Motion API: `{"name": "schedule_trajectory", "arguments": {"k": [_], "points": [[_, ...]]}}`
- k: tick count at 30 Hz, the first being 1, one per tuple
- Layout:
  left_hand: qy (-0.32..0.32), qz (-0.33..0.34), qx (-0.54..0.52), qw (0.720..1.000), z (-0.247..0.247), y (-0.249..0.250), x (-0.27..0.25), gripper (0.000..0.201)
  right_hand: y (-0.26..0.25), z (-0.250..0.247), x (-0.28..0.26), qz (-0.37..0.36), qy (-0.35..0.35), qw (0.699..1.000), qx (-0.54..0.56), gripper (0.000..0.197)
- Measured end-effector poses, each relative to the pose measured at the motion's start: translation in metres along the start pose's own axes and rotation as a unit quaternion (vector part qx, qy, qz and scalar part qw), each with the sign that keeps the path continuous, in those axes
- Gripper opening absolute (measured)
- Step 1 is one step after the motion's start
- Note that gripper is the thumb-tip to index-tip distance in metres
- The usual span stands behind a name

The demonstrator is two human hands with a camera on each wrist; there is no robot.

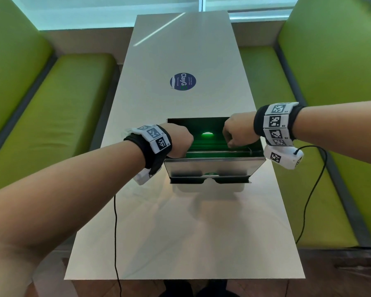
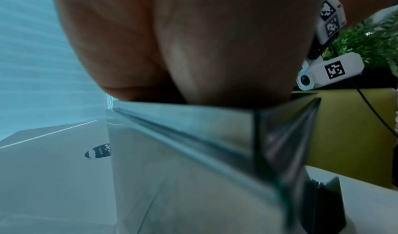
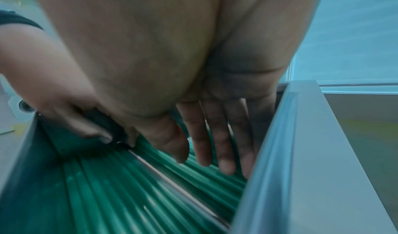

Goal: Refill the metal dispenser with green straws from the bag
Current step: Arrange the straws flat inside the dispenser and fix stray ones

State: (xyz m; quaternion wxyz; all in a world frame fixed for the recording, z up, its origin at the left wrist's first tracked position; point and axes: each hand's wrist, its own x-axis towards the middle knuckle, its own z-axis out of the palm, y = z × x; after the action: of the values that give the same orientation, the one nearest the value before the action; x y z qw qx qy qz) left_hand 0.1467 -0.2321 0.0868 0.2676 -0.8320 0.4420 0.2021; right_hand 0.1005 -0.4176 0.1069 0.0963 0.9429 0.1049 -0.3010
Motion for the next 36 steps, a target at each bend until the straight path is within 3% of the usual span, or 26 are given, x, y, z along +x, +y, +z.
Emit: {"name": "schedule_trajectory", "arguments": {"k": [3, 6, 12, 17, 23, 30, 36], "points": [[0.022, -0.002, -0.021, 1.000, -0.003, -0.006, 0.002, 0.024, 0.003, 0.000, 0.005, 0.008, 0.034, 0.999, 0.001, 0.032], [0.040, 0.001, -0.018, 0.999, -0.003, -0.008, 0.004, 0.037, -0.001, 0.007, 0.007, 0.019, 0.018, 0.999, -0.030, 0.036], [0.032, 0.013, -0.013, 0.999, 0.000, -0.006, 0.004, 0.032, 0.003, 0.011, 0.009, 0.023, 0.013, 0.999, -0.022, 0.042], [0.090, 0.040, -0.090, 0.991, 0.000, -0.006, -0.002, 0.028, 0.009, 0.004, -0.002, -0.057, 0.034, 0.995, 0.077, 0.021], [0.028, 0.073, -0.093, 0.993, 0.004, -0.001, -0.003, 0.021, -0.003, 0.013, -0.001, -0.092, -0.058, 0.994, 0.009, 0.021], [0.012, 0.082, -0.097, 0.992, -0.003, 0.000, -0.010, 0.026, -0.004, 0.003, -0.003, -0.102, -0.036, 0.992, 0.063, 0.013], [-0.046, 0.092, -0.080, 0.991, -0.009, 0.002, -0.010, 0.033, -0.012, 0.010, -0.006, -0.079, -0.092, 0.992, 0.041, 0.031]]}}
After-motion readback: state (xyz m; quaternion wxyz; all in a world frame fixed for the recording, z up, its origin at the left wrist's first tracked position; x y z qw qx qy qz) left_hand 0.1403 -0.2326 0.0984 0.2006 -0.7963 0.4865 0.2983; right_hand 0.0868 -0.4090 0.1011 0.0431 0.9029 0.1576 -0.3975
